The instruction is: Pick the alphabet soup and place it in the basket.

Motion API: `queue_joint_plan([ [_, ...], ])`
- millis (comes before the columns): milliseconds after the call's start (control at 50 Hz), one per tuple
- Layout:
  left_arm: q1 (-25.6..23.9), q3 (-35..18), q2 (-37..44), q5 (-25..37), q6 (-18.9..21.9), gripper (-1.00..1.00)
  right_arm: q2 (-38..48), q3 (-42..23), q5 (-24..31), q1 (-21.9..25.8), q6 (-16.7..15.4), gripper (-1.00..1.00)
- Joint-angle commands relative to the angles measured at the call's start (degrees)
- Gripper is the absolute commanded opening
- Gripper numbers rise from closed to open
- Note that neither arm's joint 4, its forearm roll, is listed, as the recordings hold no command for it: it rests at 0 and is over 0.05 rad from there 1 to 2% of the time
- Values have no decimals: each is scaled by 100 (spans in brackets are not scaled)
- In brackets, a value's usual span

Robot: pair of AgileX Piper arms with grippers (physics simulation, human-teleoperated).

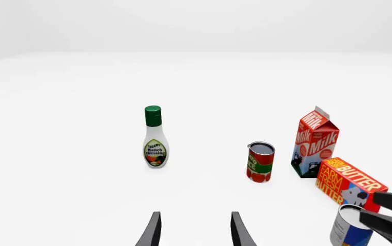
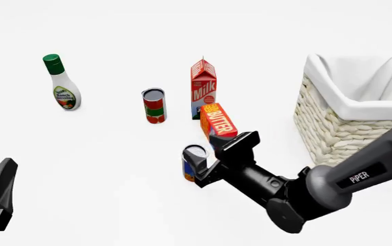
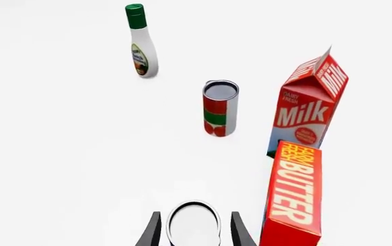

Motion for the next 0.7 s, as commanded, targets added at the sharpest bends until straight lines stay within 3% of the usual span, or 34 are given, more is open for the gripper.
queue_joint_plan([
  [20,0,0,0,0,0,100,205,-91,-36,-20,10,100],
  [700,0,0,0,0,0,100,640,-381,-14,54,52,100],
])
